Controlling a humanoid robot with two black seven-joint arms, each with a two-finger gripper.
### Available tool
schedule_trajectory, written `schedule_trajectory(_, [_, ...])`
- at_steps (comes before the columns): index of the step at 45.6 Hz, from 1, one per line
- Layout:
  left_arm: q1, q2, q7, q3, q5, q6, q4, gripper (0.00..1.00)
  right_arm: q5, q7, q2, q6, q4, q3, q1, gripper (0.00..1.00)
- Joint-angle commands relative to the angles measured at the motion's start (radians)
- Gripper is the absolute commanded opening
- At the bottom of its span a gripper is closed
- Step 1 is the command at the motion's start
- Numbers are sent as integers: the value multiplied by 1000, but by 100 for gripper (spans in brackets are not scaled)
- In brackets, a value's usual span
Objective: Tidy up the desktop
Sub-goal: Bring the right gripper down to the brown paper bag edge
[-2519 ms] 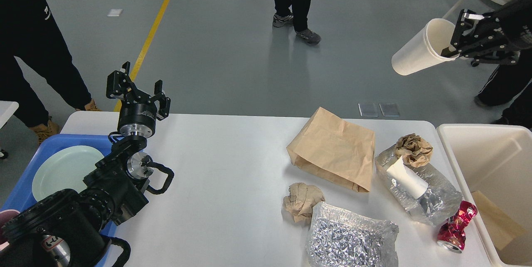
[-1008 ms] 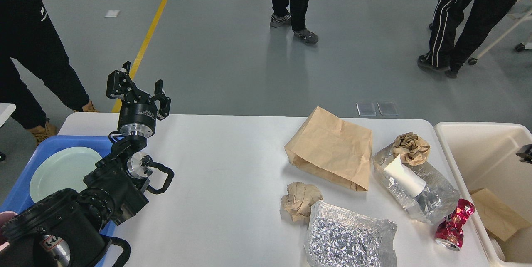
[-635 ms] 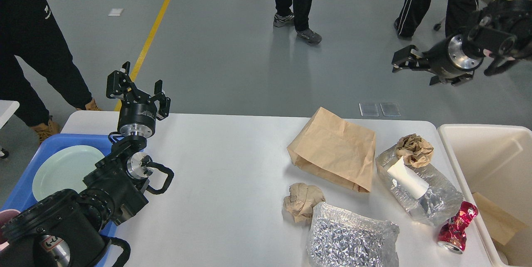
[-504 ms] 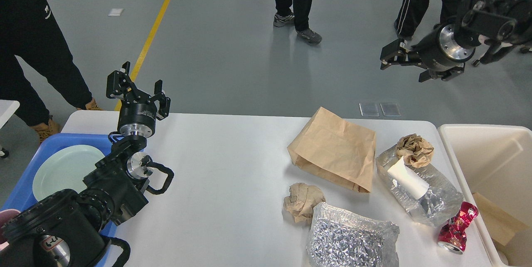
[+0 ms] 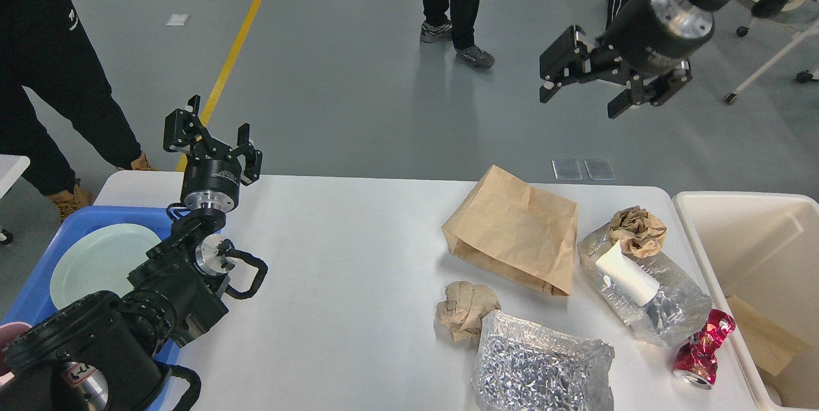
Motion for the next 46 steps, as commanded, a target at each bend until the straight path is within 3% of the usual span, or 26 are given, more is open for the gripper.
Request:
schedule_trajectory(1, [0,0,0,0,0,-1,-1,96,2,-1,2,-110,-62,10,-179,100])
schedule_trajectory(13, [0,0,0,0,0,-1,-1,96,6,-3,18,-350,-228,85,-530,100])
schedule_trajectory(36, [-1,0,0,0,0,-1,-1,96,-8,-8,185,-470,-571,159,-899,100])
schedule_trajectory(46, [-1,0,0,0,0,-1,-1,96,-11,-72,208,-493,-650,159,-974,100])
